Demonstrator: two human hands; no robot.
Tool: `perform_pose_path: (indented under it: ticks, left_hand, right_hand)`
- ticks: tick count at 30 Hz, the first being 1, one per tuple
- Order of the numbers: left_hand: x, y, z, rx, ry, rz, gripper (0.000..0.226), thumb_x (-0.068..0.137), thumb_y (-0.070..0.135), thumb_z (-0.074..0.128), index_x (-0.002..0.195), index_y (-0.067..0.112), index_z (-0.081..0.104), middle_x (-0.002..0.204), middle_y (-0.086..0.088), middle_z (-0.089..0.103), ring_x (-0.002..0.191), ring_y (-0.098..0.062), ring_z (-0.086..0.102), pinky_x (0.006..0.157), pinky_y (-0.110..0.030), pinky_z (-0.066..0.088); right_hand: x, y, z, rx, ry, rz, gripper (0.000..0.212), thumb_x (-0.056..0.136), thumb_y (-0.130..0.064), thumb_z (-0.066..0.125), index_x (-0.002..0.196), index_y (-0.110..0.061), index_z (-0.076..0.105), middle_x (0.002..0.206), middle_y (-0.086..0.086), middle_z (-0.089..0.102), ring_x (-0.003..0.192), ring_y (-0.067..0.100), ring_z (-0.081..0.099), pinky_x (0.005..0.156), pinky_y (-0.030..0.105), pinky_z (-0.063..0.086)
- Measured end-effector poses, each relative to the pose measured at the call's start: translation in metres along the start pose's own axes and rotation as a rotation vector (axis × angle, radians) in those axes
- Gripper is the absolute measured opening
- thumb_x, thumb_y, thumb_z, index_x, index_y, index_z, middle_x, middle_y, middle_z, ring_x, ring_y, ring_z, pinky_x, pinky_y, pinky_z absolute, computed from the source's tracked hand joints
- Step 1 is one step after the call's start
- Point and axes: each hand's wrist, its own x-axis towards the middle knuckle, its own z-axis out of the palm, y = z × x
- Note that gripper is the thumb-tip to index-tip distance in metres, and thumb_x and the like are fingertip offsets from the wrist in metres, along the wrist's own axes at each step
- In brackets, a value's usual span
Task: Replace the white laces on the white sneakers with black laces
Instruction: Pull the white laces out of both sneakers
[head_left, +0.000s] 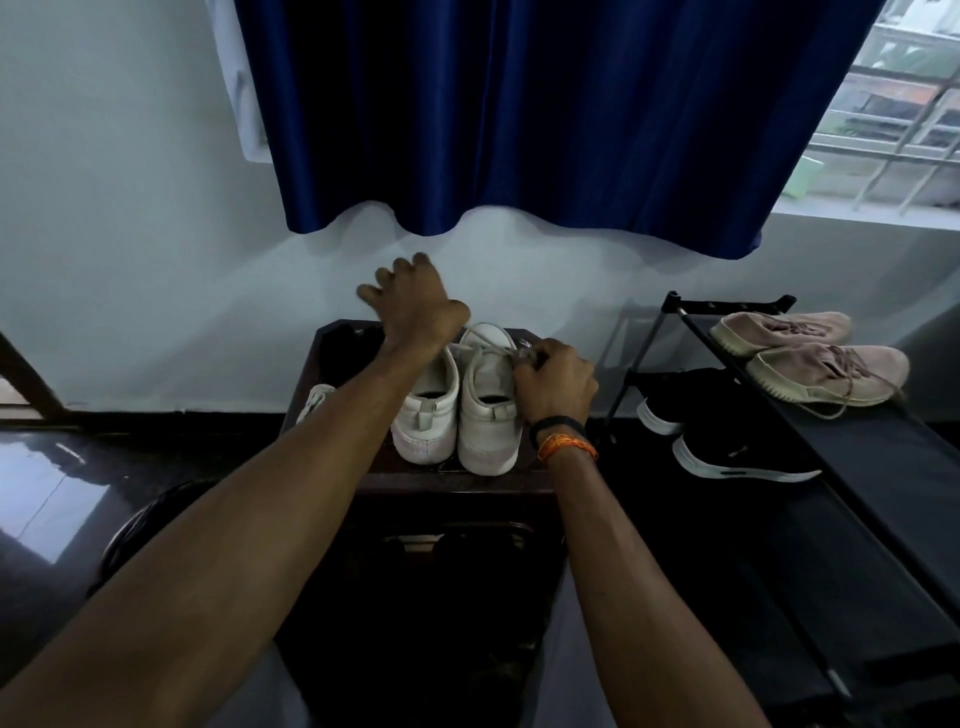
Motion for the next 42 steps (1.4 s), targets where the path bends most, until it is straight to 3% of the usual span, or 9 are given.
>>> perform_pose_path:
  ticks: [4,7,10,17,22,26,32,37,42]
  left_hand:
    - [-0.008,0.017,0.013,0.059,-0.107,0.446,0.028,0.071,0.014,0.071,0.098,0.02,0.07,0.107,-0.003,0.06,0.11,-0.027,0.05,0.094,-0.04,0.029]
    - [-0.014,0.021,0.028,0.128,-0.203,0.568,0.019,0.078,0.024,0.074,0.097,0.025,0.074,0.106,0.002,0.066,0.108,-0.023,0.049,0.093,-0.038,0.026]
    - [-0.018,0.021,0.04,0.174,-0.182,0.541,0.012,0.084,0.032,0.07,0.091,0.024,0.075,0.098,0.001,0.071,0.106,-0.023,0.051,0.092,-0.038,0.026]
    - [-0.02,0.024,0.046,0.251,-0.103,0.462,0.01,0.084,0.024,0.064,0.085,0.013,0.065,0.088,-0.006,0.065,0.101,-0.026,0.054,0.091,-0.039,0.03]
    - [-0.005,0.002,0.019,0.001,0.113,0.077,0.013,0.079,0.023,0.061,0.077,0.012,0.054,0.082,-0.008,0.064,0.09,-0.029,0.059,0.091,-0.041,0.032]
    - [0.013,-0.024,-0.006,-0.048,0.147,-0.157,0.018,0.079,0.026,0.063,0.083,0.01,0.054,0.089,-0.009,0.065,0.094,-0.031,0.059,0.094,-0.044,0.03]
    - [0.006,-0.009,0.003,-0.033,0.015,0.161,0.026,0.069,0.012,0.068,0.095,0.013,0.066,0.099,-0.004,0.069,0.105,-0.03,0.055,0.096,-0.042,0.032]
    - [-0.016,0.016,0.028,-0.088,-0.206,0.404,0.018,0.073,0.013,0.07,0.088,0.022,0.075,0.096,0.007,0.072,0.106,-0.02,0.056,0.096,-0.037,0.028]
    - [-0.023,0.02,0.044,0.062,-0.19,0.469,0.001,0.081,0.025,0.069,0.08,0.025,0.069,0.09,0.004,0.072,0.097,-0.02,0.059,0.09,-0.035,0.025]
  right_hand:
    - [-0.001,-0.001,-0.001,-0.002,0.004,-0.004,0.019,0.09,-0.018,0.06,0.104,-0.019,0.074,0.095,0.01,0.074,0.093,0.032,0.066,0.07,0.023,0.033]
    - [-0.002,-0.002,-0.003,0.015,-0.001,-0.009,0.021,0.089,-0.017,0.06,0.106,-0.017,0.074,0.095,0.011,0.074,0.092,0.032,0.066,0.07,0.023,0.034]
    - [-0.003,-0.002,-0.003,0.009,-0.009,-0.005,0.022,0.088,-0.017,0.061,0.106,-0.016,0.073,0.094,0.011,0.074,0.09,0.031,0.066,0.068,0.023,0.033]
    - [-0.003,-0.003,0.001,0.001,0.008,-0.003,0.022,0.087,-0.016,0.059,0.104,-0.017,0.074,0.093,0.013,0.074,0.089,0.033,0.067,0.07,0.024,0.037]
    - [-0.002,0.0,0.003,0.006,0.007,0.025,0.018,0.088,-0.018,0.06,0.099,-0.017,0.074,0.092,0.011,0.074,0.09,0.034,0.067,0.072,0.025,0.038]
    - [-0.002,0.001,0.002,0.003,0.005,0.027,0.018,0.088,-0.016,0.059,0.1,-0.018,0.073,0.092,0.009,0.074,0.09,0.032,0.067,0.071,0.024,0.037]
    - [-0.001,0.002,0.004,-0.015,0.015,0.019,0.018,0.09,-0.019,0.058,0.101,-0.016,0.072,0.095,0.013,0.073,0.093,0.035,0.066,0.07,0.025,0.034]
    - [-0.003,0.0,0.002,-0.014,0.019,0.002,0.02,0.092,-0.019,0.058,0.105,-0.016,0.073,0.094,0.012,0.073,0.09,0.033,0.066,0.068,0.024,0.034]
    - [-0.002,-0.001,0.004,-0.01,0.015,0.004,0.026,0.089,-0.016,0.057,0.11,-0.015,0.073,0.096,0.012,0.074,0.09,0.033,0.068,0.07,0.026,0.04]
